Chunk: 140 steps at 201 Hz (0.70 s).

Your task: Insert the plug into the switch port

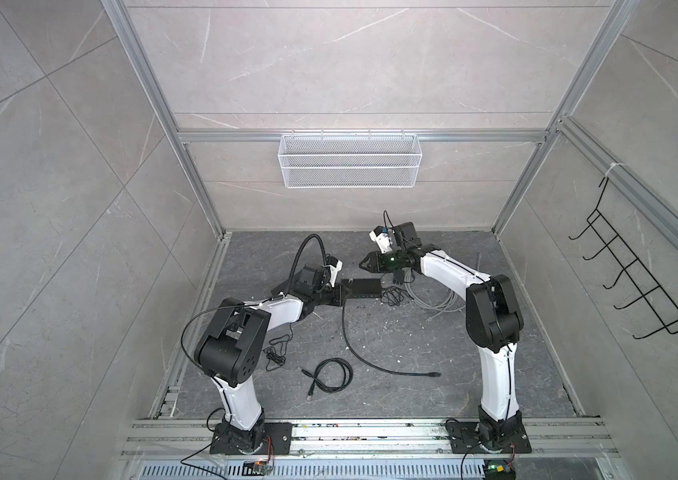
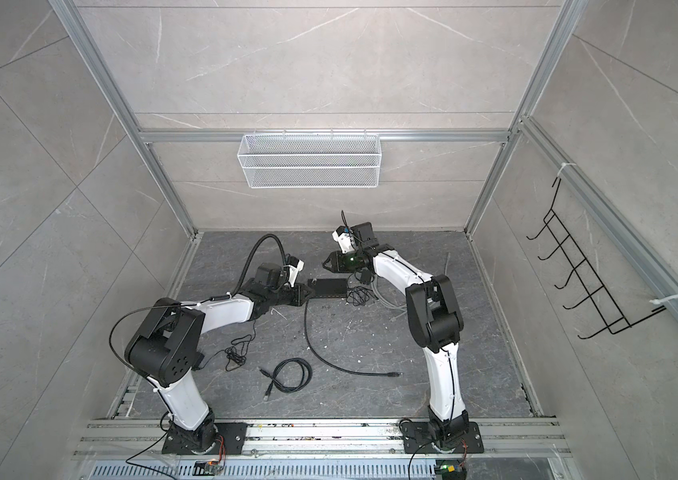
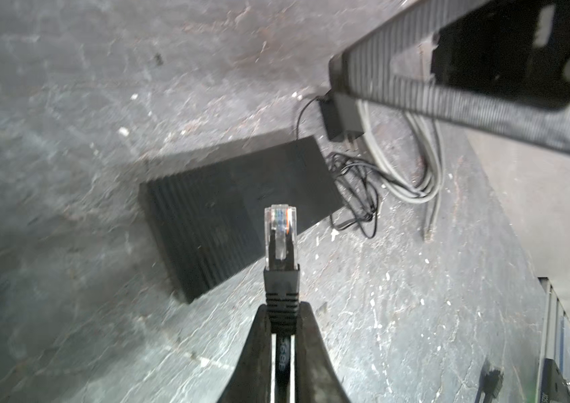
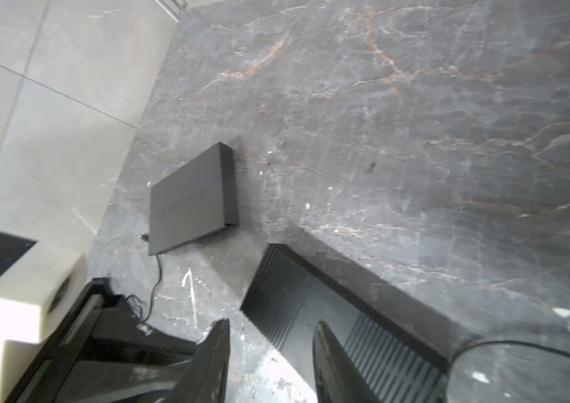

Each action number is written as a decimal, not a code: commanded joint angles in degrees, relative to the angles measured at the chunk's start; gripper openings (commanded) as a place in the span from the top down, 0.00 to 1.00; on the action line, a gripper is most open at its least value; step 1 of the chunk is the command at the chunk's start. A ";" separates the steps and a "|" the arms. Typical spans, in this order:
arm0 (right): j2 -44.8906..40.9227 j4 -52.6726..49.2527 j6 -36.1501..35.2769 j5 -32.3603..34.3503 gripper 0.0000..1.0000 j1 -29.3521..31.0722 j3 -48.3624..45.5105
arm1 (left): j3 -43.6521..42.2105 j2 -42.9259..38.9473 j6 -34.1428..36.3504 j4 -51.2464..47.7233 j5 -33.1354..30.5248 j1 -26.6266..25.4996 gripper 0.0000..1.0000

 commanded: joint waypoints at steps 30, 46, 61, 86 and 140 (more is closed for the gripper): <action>5.51 -2.16 -1.55 1.55 0.58 0.29 5.39 | 1.02 -6.31 -4.72 -12.70 -11.96 -2.00 0.97; 8.52 -4.51 -3.36 1.29 0.58 0.38 10.34 | 1.28 -5.95 -5.61 -14.31 -13.23 -2.56 0.97; 11.22 -7.40 -4.63 1.64 0.58 0.47 15.19 | 2.37 -4.27 -5.69 -15.47 -12.97 -3.17 0.97; 15.58 -13.32 -6.55 2.98 0.58 0.39 23.28 | 5.24 0.24 -7.80 -17.71 -12.43 -3.49 0.97; 20.14 -18.49 -9.03 2.34 0.59 0.72 28.33 | 8.44 4.86 -8.86 -20.48 -15.35 -5.49 0.98</action>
